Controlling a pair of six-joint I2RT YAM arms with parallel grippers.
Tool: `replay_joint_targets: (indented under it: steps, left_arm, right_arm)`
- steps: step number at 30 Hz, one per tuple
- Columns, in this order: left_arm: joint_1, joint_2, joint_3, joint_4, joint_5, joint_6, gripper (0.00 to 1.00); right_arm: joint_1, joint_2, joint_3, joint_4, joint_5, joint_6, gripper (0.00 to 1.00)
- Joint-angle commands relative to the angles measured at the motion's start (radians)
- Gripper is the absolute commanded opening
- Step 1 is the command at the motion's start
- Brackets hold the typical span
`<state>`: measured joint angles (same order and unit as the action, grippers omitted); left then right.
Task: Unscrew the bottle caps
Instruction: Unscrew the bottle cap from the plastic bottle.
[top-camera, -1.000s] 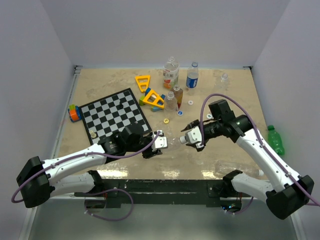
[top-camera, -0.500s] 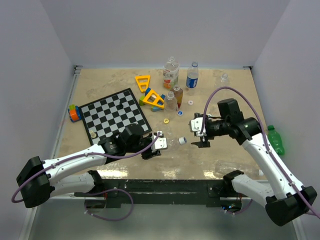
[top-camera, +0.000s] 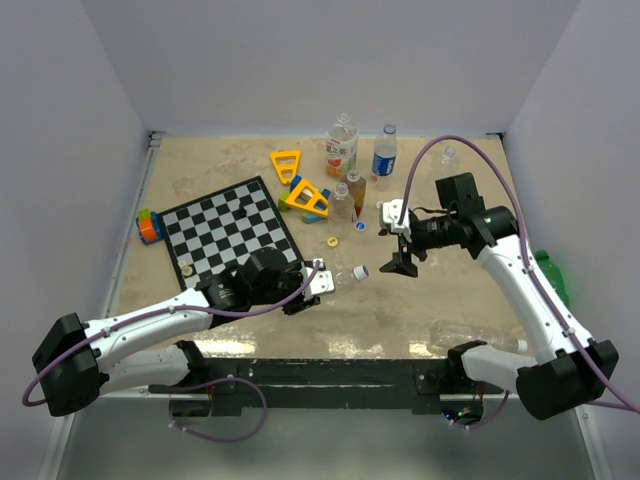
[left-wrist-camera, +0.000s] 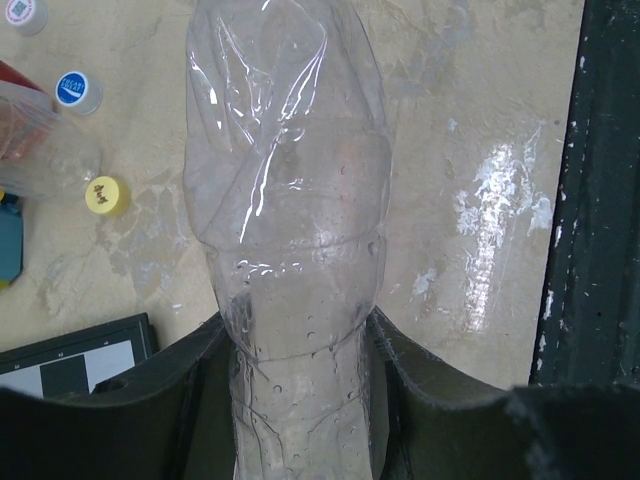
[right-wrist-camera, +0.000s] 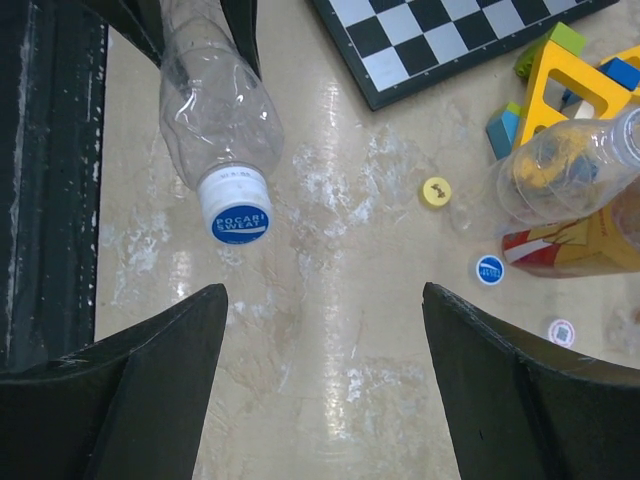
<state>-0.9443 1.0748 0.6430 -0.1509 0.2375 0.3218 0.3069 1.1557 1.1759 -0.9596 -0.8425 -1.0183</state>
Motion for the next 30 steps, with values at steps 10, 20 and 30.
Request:
replay_joint_targets:
  steps: [10,20,30]
  left_arm:
    - [0.002,-0.03,0.024,0.025,-0.108,-0.024,0.0]
    - [0.002,-0.027,0.027,0.024,-0.127,-0.026,0.0]
    - [0.002,-0.026,0.027,0.025,-0.124,-0.026,0.0]
  right_arm:
    - [-0.003,0.085,0.042,-0.061,-0.136,0.044,0.82]
    - [0.015,0.165,0.045,-0.014,-0.21,0.115,0.81]
    - [0.09,0.213,0.039,0.087,-0.217,0.228,0.75]
